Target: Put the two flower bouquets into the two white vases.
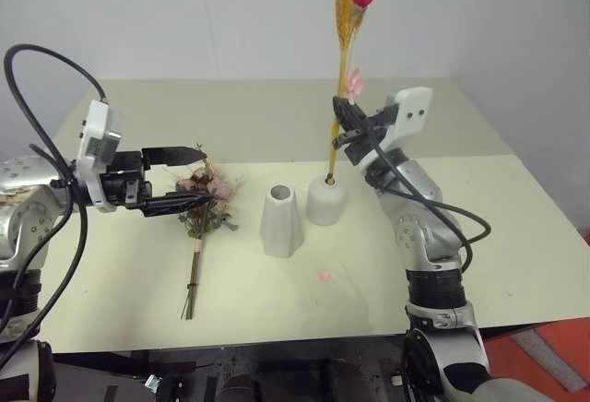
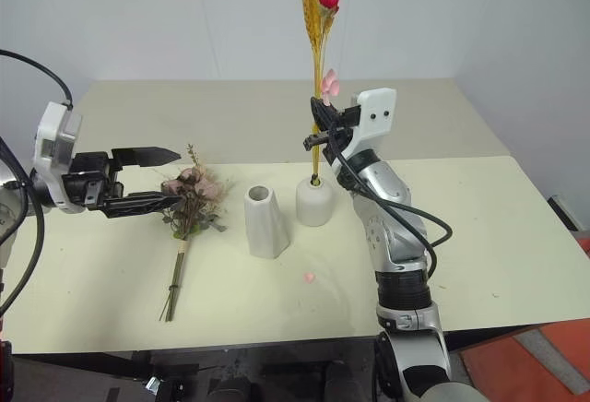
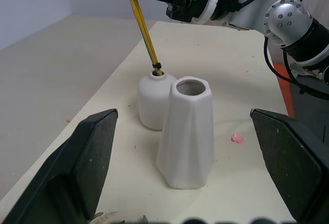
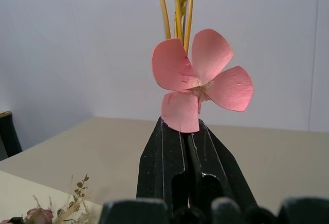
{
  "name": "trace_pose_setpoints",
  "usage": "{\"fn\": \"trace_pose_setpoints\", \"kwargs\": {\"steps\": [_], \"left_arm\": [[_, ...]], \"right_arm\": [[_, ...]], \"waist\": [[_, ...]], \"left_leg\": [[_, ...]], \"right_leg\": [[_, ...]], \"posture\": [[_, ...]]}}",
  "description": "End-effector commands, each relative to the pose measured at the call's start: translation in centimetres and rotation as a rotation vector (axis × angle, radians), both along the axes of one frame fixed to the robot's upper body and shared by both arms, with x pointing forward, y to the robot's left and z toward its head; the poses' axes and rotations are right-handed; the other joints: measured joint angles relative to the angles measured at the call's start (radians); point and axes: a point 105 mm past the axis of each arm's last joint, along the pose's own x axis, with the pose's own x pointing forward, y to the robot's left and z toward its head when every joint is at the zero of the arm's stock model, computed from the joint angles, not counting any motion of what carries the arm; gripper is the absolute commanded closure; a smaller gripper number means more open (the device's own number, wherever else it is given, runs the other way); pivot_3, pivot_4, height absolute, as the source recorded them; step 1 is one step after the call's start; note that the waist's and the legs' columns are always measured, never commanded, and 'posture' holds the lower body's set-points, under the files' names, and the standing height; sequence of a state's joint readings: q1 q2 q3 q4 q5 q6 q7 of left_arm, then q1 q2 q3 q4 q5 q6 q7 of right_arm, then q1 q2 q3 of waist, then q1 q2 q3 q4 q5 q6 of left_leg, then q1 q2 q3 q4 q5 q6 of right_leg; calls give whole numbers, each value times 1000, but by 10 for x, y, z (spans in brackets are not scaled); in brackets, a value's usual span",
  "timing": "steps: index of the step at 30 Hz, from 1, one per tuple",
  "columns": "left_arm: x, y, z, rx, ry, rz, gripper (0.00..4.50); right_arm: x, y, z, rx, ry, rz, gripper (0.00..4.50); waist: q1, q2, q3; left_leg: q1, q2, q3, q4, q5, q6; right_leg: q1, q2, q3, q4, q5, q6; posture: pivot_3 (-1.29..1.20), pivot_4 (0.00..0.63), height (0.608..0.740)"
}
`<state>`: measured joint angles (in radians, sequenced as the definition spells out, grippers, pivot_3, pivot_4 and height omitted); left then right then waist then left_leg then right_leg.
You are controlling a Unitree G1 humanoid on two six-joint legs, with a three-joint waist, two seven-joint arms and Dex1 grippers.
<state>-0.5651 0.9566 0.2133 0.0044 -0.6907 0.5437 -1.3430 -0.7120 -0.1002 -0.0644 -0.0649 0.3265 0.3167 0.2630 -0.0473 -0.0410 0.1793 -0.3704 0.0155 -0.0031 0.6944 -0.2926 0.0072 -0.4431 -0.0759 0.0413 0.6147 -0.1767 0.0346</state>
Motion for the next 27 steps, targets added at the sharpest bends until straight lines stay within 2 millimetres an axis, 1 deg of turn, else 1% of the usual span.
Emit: {"fn": "trace_pose_setpoints", "kwargs": {"steps": [1,5,15,19,22,23,27], "left_arm": [[-5,1,11,18,-46,4,0],[-4,1,12,21,-46,1,0],[-3,1,12,26,-43,-2,0],[-3,1,13,25,-42,-1,0],[-3,2,13,24,-38,4,0],[-3,3,12,24,-33,13,0],[-2,11,7,33,31,92,0]], "right_arm": [[-3,-1,6,15,-49,-6,4470],[-1,-2,4,25,-46,-14,4470],[0,-4,-12,28,-20,-22,4470],[-9,-7,-19,13,-21,-12,3554],[-22,-15,-24,-3,-20,-10,2540],[-30,-19,-26,-19,-22,-1,2270],[-57,-37,-39,-111,17,40,884]], "waist": [[0,0,0],[0,0,0],[0,0,0],[0,0,0],[3,0,0],[4,0,0],[4,0,0]], "left_leg": [[0,0,0,0,0,0],[0,0,0,0,0,0],[0,0,0,0,0,0],[0,0,0,0,0,0],[0,0,0,0,0,0],[0,0,0,0,0,0],[-1,0,0,0,0,0]], "right_leg": [[0,0,0,0,0,0],[0,0,0,0,0,0],[0,0,0,0,0,0],[0,0,0,0,0,0],[0,0,0,0,0,0],[0,0,0,0,0,0],[1,-1,0,-1,0,0]], "posture": [[0,150,740],[0,150,740],[0,150,740],[0,150,740],[0,150,740],[0,150,740],[0,150,740]]}}
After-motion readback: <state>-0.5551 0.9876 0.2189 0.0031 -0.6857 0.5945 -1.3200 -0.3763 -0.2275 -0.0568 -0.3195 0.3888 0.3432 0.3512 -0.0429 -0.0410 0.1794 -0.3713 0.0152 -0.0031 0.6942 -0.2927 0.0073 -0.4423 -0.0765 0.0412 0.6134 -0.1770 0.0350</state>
